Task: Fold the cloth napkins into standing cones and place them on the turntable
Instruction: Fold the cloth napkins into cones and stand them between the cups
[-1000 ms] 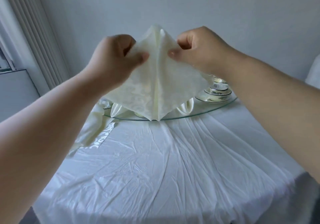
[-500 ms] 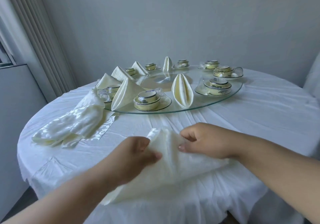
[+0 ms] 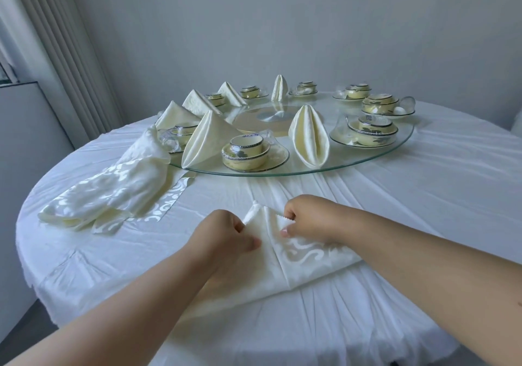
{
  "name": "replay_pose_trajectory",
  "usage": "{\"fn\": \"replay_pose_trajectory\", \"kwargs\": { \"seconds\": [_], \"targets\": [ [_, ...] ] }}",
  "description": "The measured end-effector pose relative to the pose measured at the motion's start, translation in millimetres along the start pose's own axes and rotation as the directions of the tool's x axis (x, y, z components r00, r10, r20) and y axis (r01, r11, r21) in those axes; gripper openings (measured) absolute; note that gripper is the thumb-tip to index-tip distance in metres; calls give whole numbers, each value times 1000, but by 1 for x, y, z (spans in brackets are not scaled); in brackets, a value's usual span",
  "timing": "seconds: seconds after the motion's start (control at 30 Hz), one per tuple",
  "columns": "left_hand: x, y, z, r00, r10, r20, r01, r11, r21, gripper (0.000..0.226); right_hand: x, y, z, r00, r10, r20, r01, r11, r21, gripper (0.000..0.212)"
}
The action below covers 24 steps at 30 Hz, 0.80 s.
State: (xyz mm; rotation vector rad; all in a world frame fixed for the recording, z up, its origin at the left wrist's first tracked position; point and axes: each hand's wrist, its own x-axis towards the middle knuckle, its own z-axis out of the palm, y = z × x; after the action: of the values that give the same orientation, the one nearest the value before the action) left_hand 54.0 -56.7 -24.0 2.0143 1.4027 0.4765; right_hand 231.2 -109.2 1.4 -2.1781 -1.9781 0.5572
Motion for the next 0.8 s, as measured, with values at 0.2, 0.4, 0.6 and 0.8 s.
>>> {"fn": "replay_pose_trajectory", "kwargs": {
  "seconds": [0.2,0.4,0.6,0.8],
  "targets": [
    [4,1,0,999,-6,-46,9,999,53,35,7,-2,3,998,-18,-57,15,998,-53,21],
    [24,7,-7,992,-126,4,125,988,95,23,17,-2,0,997,78,-13,-78,996,48,20],
    [24,6,-3,994,-105,-35,109,983,146,24,24,1,3,994,106,-25,-103,991,81,23],
    [6,3,6,941,230,-248,-165,952,258,24,22,1,3,992,127,-12,-124,985,120,28]
  ]
}}
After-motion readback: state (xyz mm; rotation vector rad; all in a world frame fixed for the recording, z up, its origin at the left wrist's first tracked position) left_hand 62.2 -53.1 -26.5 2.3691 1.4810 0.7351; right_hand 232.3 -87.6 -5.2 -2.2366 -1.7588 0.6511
